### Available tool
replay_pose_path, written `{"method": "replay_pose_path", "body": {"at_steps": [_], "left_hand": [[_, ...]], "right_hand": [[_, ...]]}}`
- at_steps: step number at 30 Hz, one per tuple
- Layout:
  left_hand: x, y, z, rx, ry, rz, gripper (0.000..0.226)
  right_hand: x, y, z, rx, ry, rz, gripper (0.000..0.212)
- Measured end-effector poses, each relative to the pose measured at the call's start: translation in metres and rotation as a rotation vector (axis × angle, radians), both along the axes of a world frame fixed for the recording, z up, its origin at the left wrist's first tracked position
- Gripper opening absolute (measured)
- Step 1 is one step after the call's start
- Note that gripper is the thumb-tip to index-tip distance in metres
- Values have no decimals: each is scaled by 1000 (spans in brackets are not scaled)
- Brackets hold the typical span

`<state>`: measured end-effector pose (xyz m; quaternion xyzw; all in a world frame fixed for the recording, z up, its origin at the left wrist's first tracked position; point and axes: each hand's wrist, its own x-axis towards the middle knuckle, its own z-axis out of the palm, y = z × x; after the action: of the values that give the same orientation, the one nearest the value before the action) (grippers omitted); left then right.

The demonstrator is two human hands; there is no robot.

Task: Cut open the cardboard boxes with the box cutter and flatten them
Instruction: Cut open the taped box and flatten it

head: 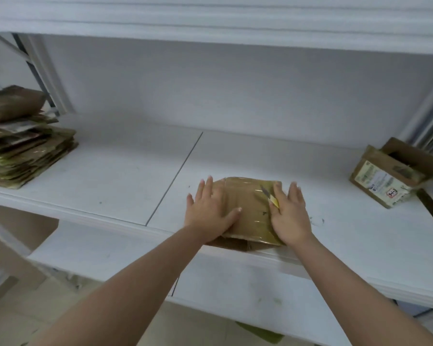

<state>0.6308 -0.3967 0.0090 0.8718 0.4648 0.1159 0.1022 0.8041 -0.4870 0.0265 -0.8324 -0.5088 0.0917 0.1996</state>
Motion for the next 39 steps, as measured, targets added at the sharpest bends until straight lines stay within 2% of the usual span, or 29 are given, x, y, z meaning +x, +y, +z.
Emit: {"method": "replay_pose_path", "body": {"at_steps": [3, 5, 7, 10, 13, 18, 23, 26, 29, 33, 39], "left_hand": [[-9, 2, 0, -165, -132, 177, 84], [-16, 6, -7, -253, -114, 294, 82], [-20, 5, -13, -301, -77, 317, 78], [-26, 0, -13, -300, -197, 295, 67], [-44, 5, 2, -272, -313, 336, 74], [-122, 31, 26, -158, -427, 426, 72], [-239, 57, 49, -194, -543, 565, 67], [-312, 69, 61, -140, -521, 580, 52], [-367, 82, 77, -62, -597, 571, 52], [-417, 109, 98, 76, -581, 550, 53], [-455, 171, 122, 141, -618, 490, 56]], "right_hand": [[-3, -8, -7, -72, 62, -76, 53], [-5, -10, -12, -67, 158, -101, 52], [-9, -10, -14, 14, 337, -108, 52], [-18, -4, -6, 163, 468, -109, 52], [-39, 12, 6, 311, 564, -76, 51], [-110, 55, 20, 446, 691, -22, 47], [-201, 110, 23, 486, 734, 40, 44], [-262, 141, 28, 494, 744, 83, 47], [-319, 168, 32, 519, 689, 139, 47], [-374, 196, 41, 566, 685, 146, 46], [-413, 253, 65, 645, 622, 112, 43]]}}
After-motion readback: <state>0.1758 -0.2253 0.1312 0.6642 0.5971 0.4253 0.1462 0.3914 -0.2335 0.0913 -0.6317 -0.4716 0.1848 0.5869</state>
